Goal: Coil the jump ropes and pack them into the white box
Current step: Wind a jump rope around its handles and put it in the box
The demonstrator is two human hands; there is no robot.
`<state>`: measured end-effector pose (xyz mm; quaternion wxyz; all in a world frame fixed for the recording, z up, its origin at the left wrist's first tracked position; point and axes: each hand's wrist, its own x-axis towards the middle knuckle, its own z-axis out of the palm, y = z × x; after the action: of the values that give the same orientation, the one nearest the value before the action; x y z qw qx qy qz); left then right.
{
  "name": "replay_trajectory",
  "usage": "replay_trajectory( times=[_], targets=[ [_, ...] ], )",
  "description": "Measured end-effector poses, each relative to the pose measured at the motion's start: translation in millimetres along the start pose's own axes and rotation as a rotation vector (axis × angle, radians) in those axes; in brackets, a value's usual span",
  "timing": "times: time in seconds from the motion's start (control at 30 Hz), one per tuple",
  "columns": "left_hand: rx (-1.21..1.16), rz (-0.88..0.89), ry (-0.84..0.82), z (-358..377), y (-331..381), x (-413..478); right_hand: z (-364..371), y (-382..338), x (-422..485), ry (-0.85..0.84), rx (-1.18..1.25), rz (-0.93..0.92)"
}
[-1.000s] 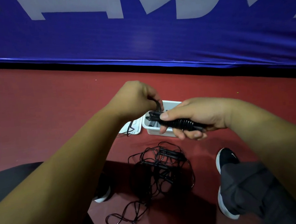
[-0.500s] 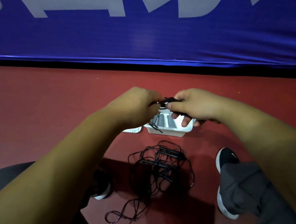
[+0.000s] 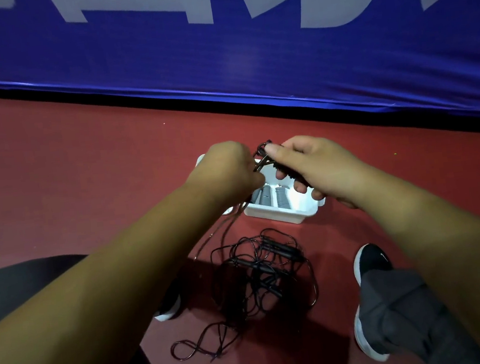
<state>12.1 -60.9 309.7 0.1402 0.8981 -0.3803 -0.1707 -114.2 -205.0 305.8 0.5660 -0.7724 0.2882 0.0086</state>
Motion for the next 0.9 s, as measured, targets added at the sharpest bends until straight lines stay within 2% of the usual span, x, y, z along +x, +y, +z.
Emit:
replay_trajectory(
  times=[0.07, 0.23, 0.33, 0.47, 0.6, 0.73, 0.83, 0.9],
  targets=[
    [-0.066, -0.018, 0.012, 0.0, 1.4, -1.5, 1.5, 0.0, 0.1, 0.042, 0.053, 0.009],
    [-0.416, -0.03, -0.045, -5.1, 0.5, -4.1, 5.4, 3.1, 4.3, 0.109, 0.159, 0.048],
    [-0.636, -0.01, -0.191, -13.4, -1.0, -3.8, 4.4, 5.1, 6.9, 0.148, 0.165, 0.044],
    [-0.774, 0.123, -0.411, -19.5, -9.0, -3.6, 2.1, 4.7, 9.0, 0.185, 0.162, 0.037],
    [-0.696, 0.18, -0.444, -17.3, -17.7, -2.4, -0.7, 1.1, 8.1, 0.177, 0.134, 0.01],
    [-0.34, 0.16, -0.298, -13.6, -21.0, 1.4, 1.0, -2.6, 4.3, 0.126, 0.14, 0.003],
    [-0.244, 0.092, -0.25, -13.1, -20.4, 1.1, 4.3, -5.0, 2.4, 0.111, 0.19, 0.01],
    [-0.144, 0.105, -0.152, -13.5, -18.5, 0.4, 5.5, -6.4, 2.3, 0.118, 0.228, 0.014]
  ],
)
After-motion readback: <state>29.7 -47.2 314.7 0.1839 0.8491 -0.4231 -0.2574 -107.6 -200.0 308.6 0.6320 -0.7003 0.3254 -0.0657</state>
